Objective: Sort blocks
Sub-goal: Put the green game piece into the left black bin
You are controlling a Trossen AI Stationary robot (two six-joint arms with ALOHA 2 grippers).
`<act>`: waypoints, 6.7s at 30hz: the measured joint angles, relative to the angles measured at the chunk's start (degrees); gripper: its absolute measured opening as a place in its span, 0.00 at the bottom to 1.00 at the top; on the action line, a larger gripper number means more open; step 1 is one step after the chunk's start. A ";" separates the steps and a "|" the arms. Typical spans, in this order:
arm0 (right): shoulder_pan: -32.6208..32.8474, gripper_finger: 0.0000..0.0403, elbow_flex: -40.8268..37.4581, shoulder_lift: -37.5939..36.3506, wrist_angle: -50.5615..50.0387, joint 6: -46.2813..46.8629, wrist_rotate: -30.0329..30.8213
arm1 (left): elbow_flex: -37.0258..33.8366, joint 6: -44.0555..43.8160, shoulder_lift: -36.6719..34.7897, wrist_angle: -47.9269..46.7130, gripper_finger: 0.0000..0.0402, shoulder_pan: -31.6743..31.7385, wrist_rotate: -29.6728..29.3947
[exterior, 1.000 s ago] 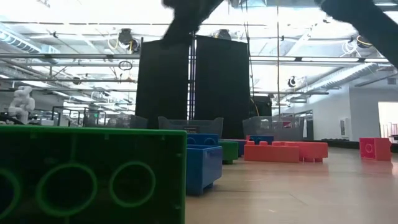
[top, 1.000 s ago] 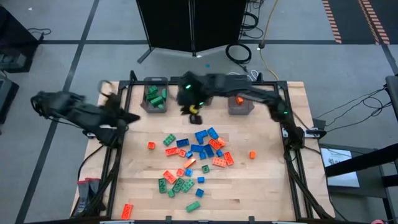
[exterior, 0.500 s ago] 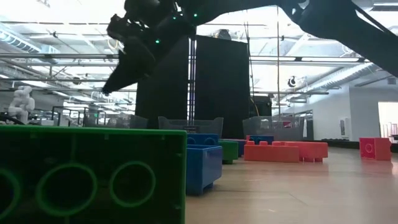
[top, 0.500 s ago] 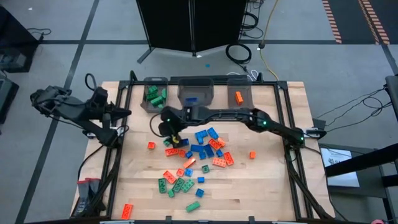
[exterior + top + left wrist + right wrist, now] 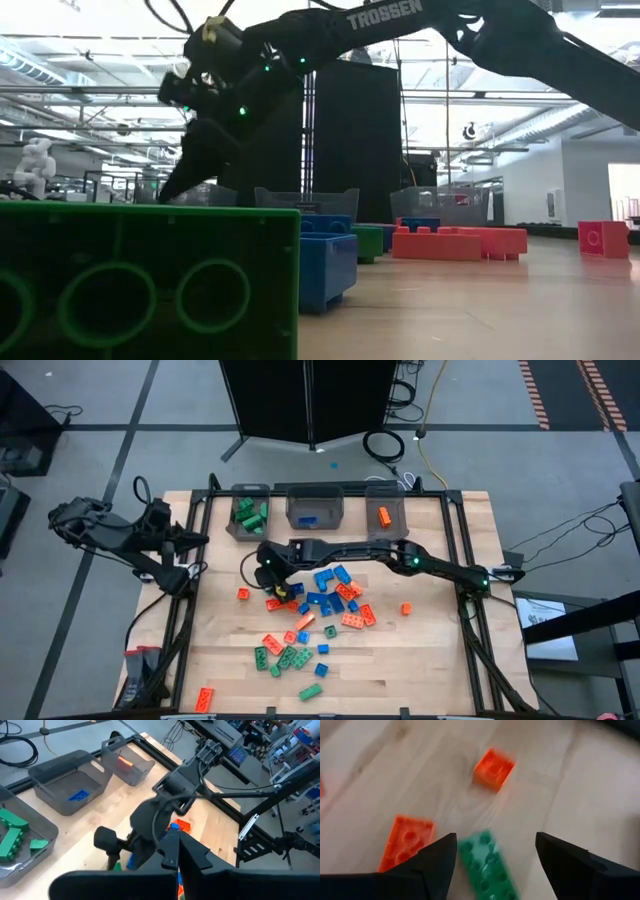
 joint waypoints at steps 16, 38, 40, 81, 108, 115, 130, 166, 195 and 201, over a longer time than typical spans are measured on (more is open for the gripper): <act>-0.70 0.66 0.27 2.69 -2.23 -4.62 3.92 | -0.02 -0.13 -0.32 -0.07 0.00 0.00 0.44; -2.47 0.66 0.04 -2.67 -4.19 -0.96 7.92 | -0.02 -0.07 -0.32 -3.29 0.00 0.00 0.55; -2.55 0.66 -0.10 -2.46 -5.00 -1.17 7.06 | -0.02 -0.07 -0.31 -3.29 0.00 0.00 0.55; -6.34 0.30 0.11 -1.20 18.04 32.46 1.20 | -0.02 0.20 0.37 -3.04 0.00 0.00 -0.07; -13.34 0.30 0.03 4.48 40.91 56.85 15.60 | -0.02 1.47 0.37 -3.29 0.00 0.00 -2.62; -13.62 0.57 0.03 4.48 41.33 59.37 15.63 | -0.02 1.77 0.37 -3.30 0.00 0.00 -2.62; -8.87 0.66 0.29 -14.75 20.99 44.72 -24.81 | -0.02 3.00 0.37 -3.35 0.00 0.00 0.30; 18.51 0.66 -39.23 -23.28 -9.22 32.72 1.87 | -0.02 4.33 0.37 -3.29 0.00 0.00 1.55; 12.73 0.21 -33.97 -35.59 -18.49 35.96 26.07 | -0.44 4.47 0.50 -3.28 0.00 0.01 -0.26; 1.19 0.21 -46.19 -52.06 -17.04 42.29 36.22 | -1.86 4.81 0.97 -2.64 0.00 0.00 -1.01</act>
